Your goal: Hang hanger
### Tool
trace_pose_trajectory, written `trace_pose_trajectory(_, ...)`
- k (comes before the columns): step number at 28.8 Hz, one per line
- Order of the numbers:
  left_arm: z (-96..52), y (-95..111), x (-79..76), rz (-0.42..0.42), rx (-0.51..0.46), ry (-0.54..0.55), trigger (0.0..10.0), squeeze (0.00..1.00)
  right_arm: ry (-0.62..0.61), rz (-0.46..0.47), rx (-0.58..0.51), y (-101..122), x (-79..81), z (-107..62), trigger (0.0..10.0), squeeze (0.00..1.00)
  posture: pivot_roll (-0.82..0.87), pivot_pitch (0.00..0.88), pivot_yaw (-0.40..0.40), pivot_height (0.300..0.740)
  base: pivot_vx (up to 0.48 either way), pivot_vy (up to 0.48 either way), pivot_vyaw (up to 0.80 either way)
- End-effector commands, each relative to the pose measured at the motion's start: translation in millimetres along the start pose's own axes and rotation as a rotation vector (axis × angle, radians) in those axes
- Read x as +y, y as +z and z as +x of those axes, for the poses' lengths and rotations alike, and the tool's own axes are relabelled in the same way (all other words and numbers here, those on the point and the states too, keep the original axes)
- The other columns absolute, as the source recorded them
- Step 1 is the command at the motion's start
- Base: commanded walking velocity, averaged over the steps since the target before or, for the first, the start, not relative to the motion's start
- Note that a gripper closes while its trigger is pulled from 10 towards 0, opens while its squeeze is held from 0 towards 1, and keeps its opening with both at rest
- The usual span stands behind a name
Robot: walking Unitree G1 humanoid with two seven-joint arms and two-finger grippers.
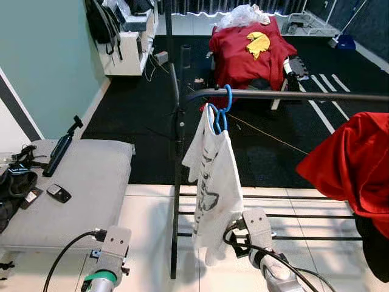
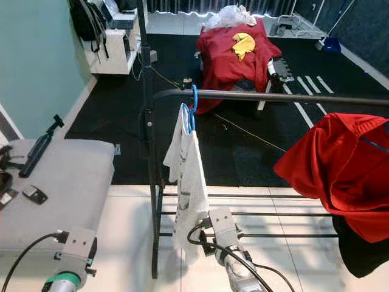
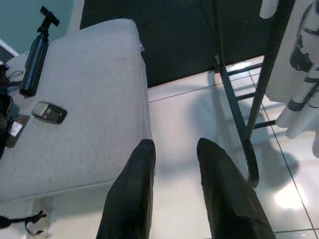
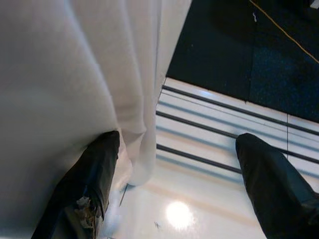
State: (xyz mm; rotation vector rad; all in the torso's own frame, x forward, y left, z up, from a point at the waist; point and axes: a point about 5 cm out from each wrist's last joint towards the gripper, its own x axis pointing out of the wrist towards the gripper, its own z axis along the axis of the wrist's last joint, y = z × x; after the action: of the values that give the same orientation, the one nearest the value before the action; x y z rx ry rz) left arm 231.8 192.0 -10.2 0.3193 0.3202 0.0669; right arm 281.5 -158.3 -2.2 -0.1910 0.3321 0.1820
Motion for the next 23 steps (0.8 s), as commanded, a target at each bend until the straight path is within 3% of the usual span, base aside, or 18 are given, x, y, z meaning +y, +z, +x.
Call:
trace_pose_trajectory(1, -0.6, -2, -2.2, 0.003, 0.009, -0.037, 10.0, 0.0, -0.005, 0.021, 0.017, -6, 2.8, -3.0, 10.0, 0.0, -0.09, 0.0, 0.077, 0.74, 0.0, 0.0, 0.0)
trace_pose_trajectory(13, -7.8, -8, -5.9, 0.007, 0.003, -0.061, 10.0, 0.0, 0.042, -0.01, 0.052, -17, 16.6, -8.0, 10.0, 0.0, -0.11, 0.0, 0.047, 0.74, 0.0, 0.0, 0.0)
trace_pose_trajectory(23, -6.2, -10, -4.7, -0.001, 0.016, -0.031, 10.0, 0.0, 0.021, -0.024, 0.039, -14, 12.2, -6.8, 10.0, 0.0, -0.09, 0.0, 0.041, 0.74, 0.0, 0.0, 0.0)
